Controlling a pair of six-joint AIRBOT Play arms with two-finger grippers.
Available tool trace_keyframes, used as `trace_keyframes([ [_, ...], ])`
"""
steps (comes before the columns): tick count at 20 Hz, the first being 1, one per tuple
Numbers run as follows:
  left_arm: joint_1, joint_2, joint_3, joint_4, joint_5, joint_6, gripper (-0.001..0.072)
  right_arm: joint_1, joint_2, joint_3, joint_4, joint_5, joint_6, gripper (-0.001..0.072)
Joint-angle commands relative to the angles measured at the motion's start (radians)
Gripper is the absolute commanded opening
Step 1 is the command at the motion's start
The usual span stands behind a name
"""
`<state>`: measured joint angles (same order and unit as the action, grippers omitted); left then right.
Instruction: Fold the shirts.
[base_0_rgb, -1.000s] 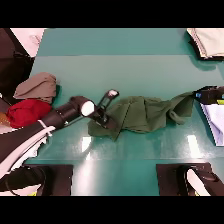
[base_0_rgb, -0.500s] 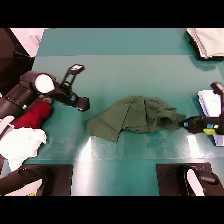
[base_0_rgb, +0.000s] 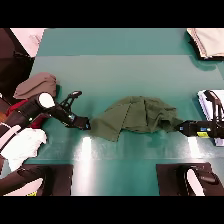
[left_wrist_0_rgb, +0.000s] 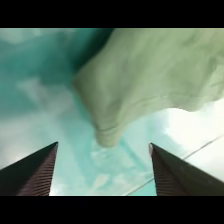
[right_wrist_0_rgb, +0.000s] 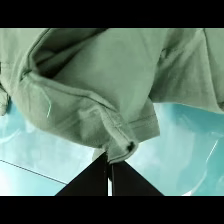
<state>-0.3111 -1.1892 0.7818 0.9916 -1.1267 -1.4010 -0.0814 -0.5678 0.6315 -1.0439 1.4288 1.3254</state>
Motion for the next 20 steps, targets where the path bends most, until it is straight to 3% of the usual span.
trace_keyframes([
  [1,0.004,-0.003,-0.064,-0.116,0.068,0.074,0.0661,0.036,-0.055,0.022,0.002,0.011,0.002,0.0016],
  [3,0.004,-0.006,-0.064,-0.118,0.107,0.073,0.066,0.09,-0.056,0.022,0.001,0.002,0.003,0.0016],
  [5,0.001,-0.006,-0.064,-0.144,0.138,0.081,0.0392,0.143,-0.056,0.022,-0.005,-0.027,0.033,0.0015],
  [6,-0.012,-0.006,-0.064,-0.146,0.153,0.104,0.0366,0.166,-0.056,0.022,-0.006,-0.04,0.045,0.0016],
  [13,-0.063,-0.006,-0.064,-0.046,0.179,0.09,0.0363,0.272,-0.056,0.021,-0.006,-0.061,0.1,0.0016],
  [14,-0.063,-0.006,-0.063,-0.045,0.188,0.09,0.0244,0.28,-0.056,0.021,-0.006,-0.058,0.111,0.0016],
  [15,-0.063,-0.006,-0.059,-0.044,0.194,0.097,0.0021,0.291,-0.056,0.021,-0.006,-0.05,0.121,0.0016],
  [20,0.077,0.031,0.149,0.017,0.053,0.101,0.0023,0.436,0.039,-0.109,-0.007,0.023,0.248,0.0017],
])
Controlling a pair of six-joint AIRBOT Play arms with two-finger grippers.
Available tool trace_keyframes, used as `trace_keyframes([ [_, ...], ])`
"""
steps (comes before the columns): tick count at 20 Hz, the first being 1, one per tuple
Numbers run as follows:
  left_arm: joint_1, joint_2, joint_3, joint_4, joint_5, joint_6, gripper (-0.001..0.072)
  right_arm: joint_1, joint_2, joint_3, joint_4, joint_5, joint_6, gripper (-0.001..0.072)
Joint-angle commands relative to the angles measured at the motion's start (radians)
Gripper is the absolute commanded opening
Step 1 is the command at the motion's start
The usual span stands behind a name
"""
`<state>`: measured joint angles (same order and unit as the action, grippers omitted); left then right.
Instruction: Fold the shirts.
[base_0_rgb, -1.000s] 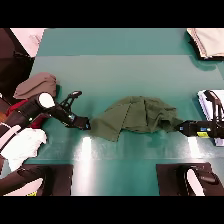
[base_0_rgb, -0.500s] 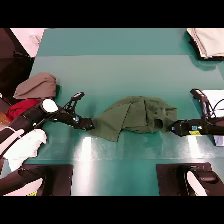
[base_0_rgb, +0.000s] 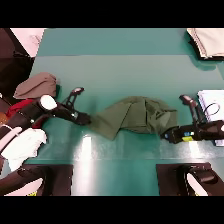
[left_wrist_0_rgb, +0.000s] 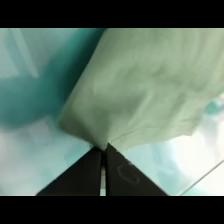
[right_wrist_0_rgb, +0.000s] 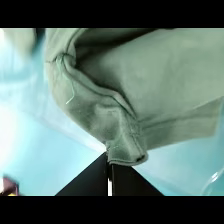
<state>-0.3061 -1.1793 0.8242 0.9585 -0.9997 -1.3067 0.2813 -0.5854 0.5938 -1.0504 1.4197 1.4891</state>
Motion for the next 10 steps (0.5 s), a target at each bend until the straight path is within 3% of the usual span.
trace_keyframes([
  [1,0.112,0.029,0.166,0.078,-0.096,0.007,0.0023,0.092,0.098,-0.106,0.003,0.04,0.109,0.0075],
  [2,0.15,0.029,0.229,0.106,-0.122,0.007,0.0023,0.103,0.143,-0.129,0.002,0.066,0.135,0.039],
  [3,0.179,0.029,0.278,0.133,-0.141,0.007,0.0023,0.103,0.182,-0.136,-0.001,0.092,0.171,0.0565],
  [5,0.218,0.029,0.344,0.164,-0.152,0.007,0.0024,0.069,0.266,-0.108,-0.023,0.108,0.21,0.0565],
  [7,0.234,0.029,0.359,0.165,-0.14,0.006,0.0023,-0.012,0.327,-0.064,-0.141,0.105,0.247,0.0555],
  [9,0.234,0.026,0.359,0.163,-0.139,0.006,0.0024,-0.14,0.336,-0.071,-0.244,0.069,0.235,0.0552],
  [10,0.234,0.026,0.359,0.161,-0.138,0.006,0.0024,-0.215,0.31,-0.091,-0.219,0.018,0.182,0.0529],
])
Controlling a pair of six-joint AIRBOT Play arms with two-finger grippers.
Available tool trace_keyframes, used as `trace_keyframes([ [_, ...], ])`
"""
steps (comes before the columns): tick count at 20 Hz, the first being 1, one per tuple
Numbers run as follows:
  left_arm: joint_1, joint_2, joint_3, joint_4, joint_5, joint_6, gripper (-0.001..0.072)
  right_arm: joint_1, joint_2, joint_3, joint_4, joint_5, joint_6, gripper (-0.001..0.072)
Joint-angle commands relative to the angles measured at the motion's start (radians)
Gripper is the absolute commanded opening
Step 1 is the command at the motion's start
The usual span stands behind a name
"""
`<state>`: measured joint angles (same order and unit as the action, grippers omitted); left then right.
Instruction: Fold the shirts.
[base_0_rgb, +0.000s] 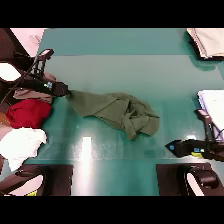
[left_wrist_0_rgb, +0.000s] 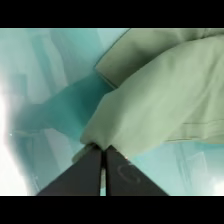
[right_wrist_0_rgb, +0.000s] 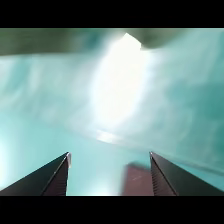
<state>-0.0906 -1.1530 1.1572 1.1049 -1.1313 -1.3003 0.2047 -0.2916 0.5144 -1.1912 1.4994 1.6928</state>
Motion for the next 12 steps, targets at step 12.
trace_keyframes([
  [12,0.018,0.0,0.026,0.014,-0.03,0.0,0.0024,-0.284,-0.745,0.071,0.402,-0.531,-0.541,0.0467],
])
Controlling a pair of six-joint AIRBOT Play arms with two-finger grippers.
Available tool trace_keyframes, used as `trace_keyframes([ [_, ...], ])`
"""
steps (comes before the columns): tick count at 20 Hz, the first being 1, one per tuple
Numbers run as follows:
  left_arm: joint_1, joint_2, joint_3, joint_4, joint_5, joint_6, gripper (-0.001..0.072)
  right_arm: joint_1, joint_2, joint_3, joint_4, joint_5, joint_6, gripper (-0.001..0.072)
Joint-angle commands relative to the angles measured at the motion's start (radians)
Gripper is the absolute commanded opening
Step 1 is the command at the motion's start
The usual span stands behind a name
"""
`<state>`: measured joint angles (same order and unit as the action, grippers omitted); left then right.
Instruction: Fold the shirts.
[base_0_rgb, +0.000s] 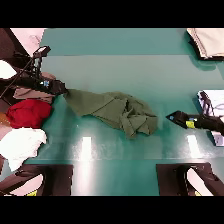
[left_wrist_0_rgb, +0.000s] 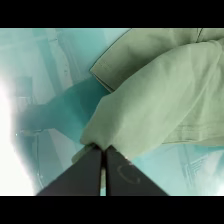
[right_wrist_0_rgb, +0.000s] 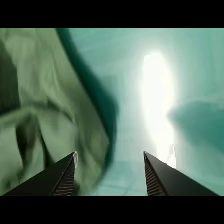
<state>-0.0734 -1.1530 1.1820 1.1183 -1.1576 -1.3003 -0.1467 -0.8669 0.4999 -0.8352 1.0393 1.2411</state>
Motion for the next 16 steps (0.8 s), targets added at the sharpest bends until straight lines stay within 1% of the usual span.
trace_keyframes([
  [1,0.001,0.0,0.001,0.002,-0.004,0.0,0.0024,0.118,-0.225,0.137,0.028,-0.098,-0.094,0.0453],
  [4,0.001,0.0,0.001,0.002,-0.003,0.0,0.0024,0.231,-0.383,0.305,-0.034,-0.117,-0.111,0.0453],
  [8,0.001,0.0,0.001,0.002,-0.005,0.0,0.0024,0.316,-0.582,0.545,-0.029,-0.074,-0.197,0.0453],
  [12,0.001,0.0,0.001,0.002,-0.005,0.0,0.0024,0.385,-0.744,0.725,-0.031,0.04,-0.24,0.0453],
  [16,0.001,0.0,0.001,0.002,-0.006,0.0,0.0023,0.449,-0.867,0.877,-0.031,0.111,-0.24,0.0453],
])
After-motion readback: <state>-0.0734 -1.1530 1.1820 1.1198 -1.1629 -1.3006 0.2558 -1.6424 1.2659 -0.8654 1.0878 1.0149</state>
